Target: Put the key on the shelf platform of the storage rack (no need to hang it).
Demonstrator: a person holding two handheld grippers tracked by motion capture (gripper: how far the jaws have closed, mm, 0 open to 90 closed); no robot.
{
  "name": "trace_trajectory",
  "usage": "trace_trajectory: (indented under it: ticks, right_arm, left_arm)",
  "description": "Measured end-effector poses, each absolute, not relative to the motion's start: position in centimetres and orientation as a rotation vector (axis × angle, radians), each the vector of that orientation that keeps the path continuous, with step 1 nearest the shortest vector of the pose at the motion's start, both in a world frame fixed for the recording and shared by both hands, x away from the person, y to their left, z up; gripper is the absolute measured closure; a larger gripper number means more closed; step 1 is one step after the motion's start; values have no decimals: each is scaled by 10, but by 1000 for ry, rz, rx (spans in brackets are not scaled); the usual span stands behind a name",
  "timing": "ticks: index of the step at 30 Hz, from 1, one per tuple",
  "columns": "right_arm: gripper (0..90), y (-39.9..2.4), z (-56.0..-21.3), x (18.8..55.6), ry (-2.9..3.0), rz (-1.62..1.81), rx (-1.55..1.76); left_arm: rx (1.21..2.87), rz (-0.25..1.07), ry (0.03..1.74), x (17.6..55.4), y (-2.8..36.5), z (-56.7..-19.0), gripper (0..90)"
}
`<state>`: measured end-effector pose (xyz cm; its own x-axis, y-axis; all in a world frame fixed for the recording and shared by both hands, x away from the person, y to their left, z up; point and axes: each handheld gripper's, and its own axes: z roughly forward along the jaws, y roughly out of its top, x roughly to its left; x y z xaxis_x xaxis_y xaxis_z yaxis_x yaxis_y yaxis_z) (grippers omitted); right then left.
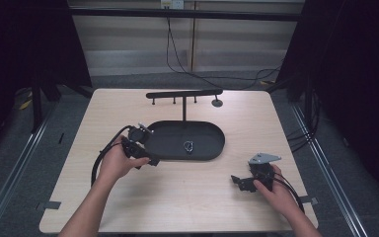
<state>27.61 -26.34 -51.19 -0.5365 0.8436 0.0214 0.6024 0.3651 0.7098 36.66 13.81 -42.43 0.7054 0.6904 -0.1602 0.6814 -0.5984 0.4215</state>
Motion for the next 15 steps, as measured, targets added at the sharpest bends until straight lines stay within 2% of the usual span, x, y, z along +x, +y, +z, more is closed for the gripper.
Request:
trace_trajectory:
  ticks: [15]
  right_arm:
    - [93,-263,-512,276,2285,969,1268]
  left_arm:
    - [2435,41,1051,355,159,-437,264]
